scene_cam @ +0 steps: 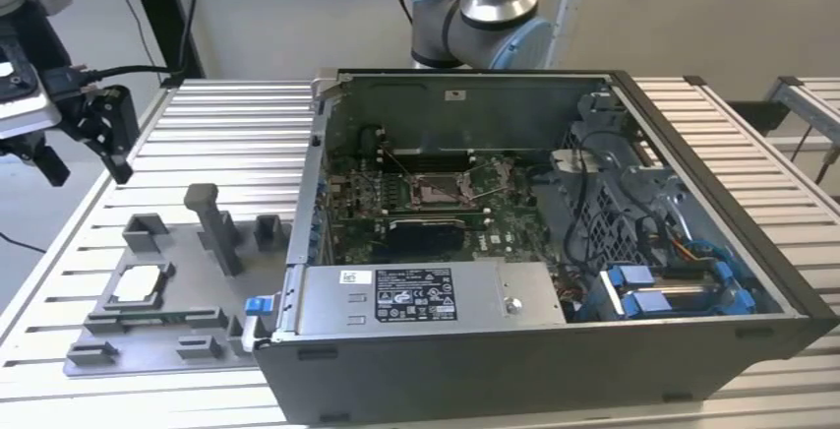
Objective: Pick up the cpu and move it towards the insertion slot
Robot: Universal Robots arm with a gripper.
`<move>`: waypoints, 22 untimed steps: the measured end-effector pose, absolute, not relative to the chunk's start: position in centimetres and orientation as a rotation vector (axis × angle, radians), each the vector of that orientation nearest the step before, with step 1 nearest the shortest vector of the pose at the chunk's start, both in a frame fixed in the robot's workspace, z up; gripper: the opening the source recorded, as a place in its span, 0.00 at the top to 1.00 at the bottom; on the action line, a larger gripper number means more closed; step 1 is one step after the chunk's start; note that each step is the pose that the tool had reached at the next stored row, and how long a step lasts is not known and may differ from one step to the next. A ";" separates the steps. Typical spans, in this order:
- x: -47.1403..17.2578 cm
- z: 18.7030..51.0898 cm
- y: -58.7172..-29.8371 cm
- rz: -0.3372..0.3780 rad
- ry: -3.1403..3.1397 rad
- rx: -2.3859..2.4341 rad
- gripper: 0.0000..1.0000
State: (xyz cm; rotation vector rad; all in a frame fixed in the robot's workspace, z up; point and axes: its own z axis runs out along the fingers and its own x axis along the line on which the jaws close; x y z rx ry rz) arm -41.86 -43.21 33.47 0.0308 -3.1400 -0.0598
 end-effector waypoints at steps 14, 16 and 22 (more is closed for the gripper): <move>-41.9 31.3 -43.2 -0.060 -3.140 0.031 0.00; -41.9 31.3 -43.3 -0.060 -3.140 0.031 0.00; -41.9 31.2 -43.3 -0.060 -3.141 0.031 0.00</move>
